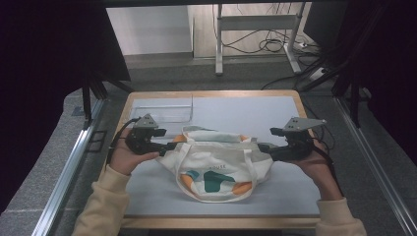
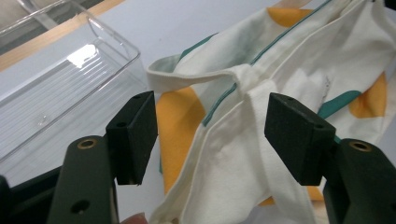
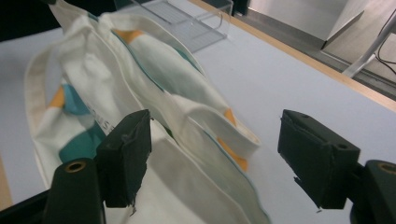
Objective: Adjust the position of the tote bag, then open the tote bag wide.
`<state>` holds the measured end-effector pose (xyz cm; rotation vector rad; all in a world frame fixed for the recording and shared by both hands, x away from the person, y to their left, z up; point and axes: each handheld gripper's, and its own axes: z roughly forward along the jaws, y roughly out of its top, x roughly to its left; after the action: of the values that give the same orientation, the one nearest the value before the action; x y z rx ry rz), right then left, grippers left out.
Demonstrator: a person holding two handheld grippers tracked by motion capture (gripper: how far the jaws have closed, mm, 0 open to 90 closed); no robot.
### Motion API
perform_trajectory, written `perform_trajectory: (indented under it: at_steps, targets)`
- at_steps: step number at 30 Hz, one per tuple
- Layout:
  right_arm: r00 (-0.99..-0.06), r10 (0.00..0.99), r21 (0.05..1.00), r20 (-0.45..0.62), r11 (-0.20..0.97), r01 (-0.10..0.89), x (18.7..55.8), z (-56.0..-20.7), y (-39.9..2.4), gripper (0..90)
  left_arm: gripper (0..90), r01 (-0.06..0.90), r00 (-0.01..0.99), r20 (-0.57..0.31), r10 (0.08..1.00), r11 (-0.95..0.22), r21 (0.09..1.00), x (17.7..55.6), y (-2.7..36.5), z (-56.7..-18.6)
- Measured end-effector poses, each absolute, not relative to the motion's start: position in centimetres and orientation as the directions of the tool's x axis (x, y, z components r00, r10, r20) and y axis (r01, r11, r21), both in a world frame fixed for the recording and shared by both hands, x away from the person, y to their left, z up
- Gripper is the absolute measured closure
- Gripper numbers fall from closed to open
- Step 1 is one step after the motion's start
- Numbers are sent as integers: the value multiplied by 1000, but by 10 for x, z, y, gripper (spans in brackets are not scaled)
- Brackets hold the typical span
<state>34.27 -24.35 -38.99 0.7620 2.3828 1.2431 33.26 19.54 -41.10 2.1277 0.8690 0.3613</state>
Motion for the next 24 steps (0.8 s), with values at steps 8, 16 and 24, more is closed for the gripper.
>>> perform_trajectory:
  at_steps: [8,16,24]
  targets:
    - [-794,607,822,-46,475,315,337,-386,-227,267,343,422,737,-2,675,-459,782,332,192,-403]
    - [-812,580,811,-64,505,296,331,-388,-216,268,339,419,735,19,678,-476,773,330,183,-403]
    - [-832,550,805,-73,525,277,323,-389,-203,281,339,400,749,33,662,-490,774,331,172,-400]
